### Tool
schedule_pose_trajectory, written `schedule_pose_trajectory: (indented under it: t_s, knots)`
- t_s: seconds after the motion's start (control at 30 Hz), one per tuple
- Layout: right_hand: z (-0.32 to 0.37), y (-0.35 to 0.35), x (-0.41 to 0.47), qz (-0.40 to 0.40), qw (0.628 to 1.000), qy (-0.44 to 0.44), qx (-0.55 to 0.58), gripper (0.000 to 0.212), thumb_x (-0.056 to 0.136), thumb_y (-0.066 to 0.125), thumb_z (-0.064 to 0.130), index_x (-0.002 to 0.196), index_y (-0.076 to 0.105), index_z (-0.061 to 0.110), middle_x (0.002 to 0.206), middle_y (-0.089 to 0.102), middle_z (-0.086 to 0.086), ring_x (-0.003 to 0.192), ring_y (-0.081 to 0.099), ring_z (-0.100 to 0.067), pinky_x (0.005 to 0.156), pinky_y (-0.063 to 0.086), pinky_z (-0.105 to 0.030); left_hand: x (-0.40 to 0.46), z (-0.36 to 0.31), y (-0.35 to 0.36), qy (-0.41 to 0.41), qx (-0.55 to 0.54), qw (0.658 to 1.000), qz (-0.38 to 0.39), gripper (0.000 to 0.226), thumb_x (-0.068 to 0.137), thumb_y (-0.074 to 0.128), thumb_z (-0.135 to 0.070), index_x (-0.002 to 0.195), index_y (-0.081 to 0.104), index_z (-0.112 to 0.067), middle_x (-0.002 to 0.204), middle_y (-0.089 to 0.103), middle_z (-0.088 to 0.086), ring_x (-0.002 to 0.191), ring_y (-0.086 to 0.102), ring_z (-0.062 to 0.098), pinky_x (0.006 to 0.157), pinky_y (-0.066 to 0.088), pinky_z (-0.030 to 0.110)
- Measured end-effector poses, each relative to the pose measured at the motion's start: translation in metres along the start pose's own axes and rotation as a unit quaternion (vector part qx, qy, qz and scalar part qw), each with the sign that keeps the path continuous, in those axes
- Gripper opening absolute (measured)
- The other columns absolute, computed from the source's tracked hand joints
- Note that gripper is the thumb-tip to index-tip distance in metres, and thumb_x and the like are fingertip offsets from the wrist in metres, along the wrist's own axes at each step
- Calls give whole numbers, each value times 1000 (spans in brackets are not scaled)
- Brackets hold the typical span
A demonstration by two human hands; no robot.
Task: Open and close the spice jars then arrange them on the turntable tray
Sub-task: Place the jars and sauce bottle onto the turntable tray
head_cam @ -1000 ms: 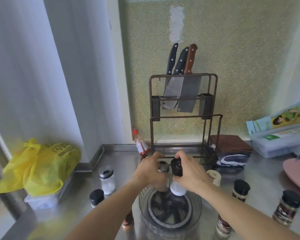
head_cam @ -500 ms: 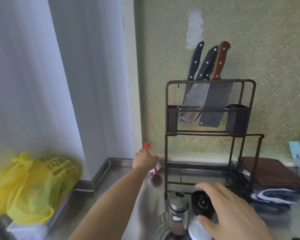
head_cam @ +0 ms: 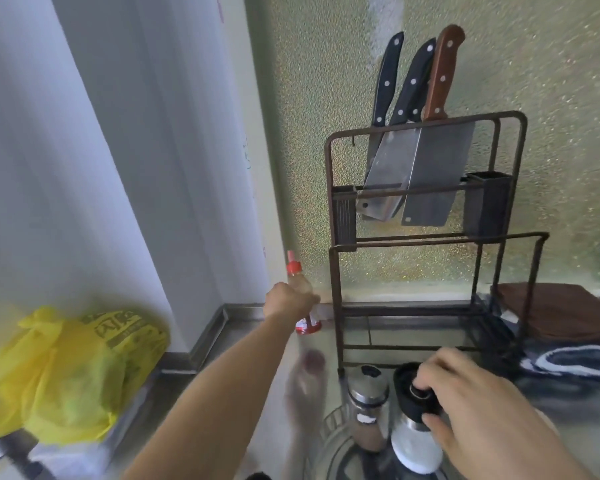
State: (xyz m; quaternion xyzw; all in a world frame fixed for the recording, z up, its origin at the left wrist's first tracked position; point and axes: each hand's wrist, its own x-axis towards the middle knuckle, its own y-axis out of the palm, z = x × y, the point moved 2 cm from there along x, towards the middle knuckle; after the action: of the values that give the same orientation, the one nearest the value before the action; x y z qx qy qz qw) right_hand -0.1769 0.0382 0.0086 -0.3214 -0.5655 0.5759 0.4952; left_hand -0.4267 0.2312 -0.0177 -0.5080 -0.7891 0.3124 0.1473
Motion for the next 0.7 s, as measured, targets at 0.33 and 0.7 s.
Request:
schedule_pose_trajectory:
  t_s: [0.33,0.7]
  knots:
    - [20,3,-10,-8,998,18,-67,34,86,73,12,116,58,17,116,52,-1,96,64,-21,78,51,-30,-141,-1,-110,94,-46,995,-4,56,64,86,-46,106,58,-22,99,65,1,90,67,22,81,60,40]
    - [18,3,-17,-28,999,17,-24,31,89,64,2,119,62,9,117,57,-7,103,61,-26,82,52,-36,-236,24,-83,176,80,977,89,31,73,81,-29,90,55,-34,82,71,-12,86,70,12,89,60,38]
